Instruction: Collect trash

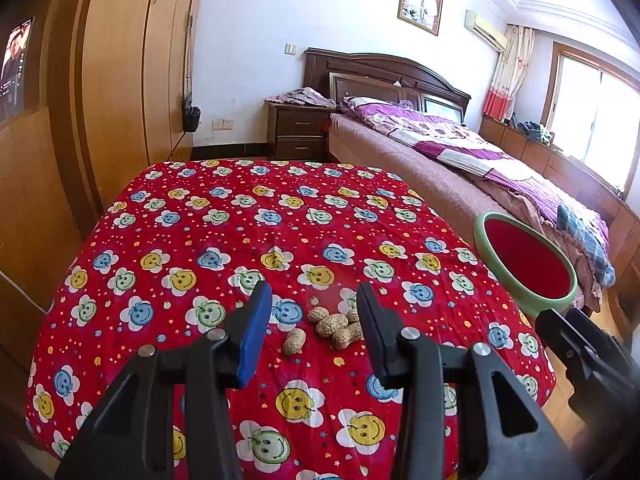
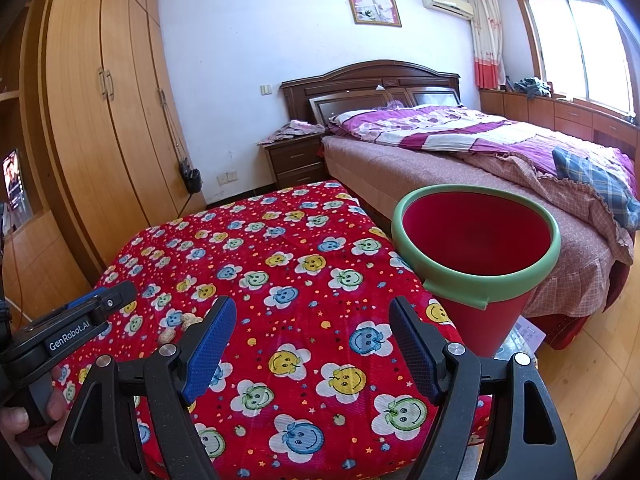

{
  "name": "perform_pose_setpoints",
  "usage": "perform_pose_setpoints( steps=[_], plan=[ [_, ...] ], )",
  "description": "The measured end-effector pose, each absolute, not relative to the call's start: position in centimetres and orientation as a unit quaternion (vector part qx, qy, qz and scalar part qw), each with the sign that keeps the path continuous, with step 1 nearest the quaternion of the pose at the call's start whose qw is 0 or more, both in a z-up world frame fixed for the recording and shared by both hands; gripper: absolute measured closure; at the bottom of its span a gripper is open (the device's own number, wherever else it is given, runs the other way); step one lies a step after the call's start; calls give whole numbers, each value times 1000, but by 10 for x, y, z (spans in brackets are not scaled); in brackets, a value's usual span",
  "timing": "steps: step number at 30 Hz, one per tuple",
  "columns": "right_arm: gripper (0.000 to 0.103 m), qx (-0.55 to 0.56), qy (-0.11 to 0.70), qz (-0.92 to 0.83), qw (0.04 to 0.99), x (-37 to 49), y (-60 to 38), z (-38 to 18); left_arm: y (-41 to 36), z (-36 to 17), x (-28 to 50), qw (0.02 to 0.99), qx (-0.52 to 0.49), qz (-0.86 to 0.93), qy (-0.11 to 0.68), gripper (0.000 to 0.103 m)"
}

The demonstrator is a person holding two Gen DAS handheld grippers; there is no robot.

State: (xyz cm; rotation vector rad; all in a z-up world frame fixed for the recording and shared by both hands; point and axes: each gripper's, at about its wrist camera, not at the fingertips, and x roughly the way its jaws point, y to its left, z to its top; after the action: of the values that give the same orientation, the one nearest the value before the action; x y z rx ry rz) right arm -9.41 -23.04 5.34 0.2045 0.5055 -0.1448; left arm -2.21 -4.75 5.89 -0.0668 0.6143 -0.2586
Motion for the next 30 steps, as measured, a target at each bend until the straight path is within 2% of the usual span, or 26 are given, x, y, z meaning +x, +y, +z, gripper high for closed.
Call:
perform_pose_setpoints(
  steps=[30],
  plan=[
    [24, 104, 247, -73, 961, -94, -229, 55, -51, 61, -22, 944, -28, -129, 301, 59]
  ],
)
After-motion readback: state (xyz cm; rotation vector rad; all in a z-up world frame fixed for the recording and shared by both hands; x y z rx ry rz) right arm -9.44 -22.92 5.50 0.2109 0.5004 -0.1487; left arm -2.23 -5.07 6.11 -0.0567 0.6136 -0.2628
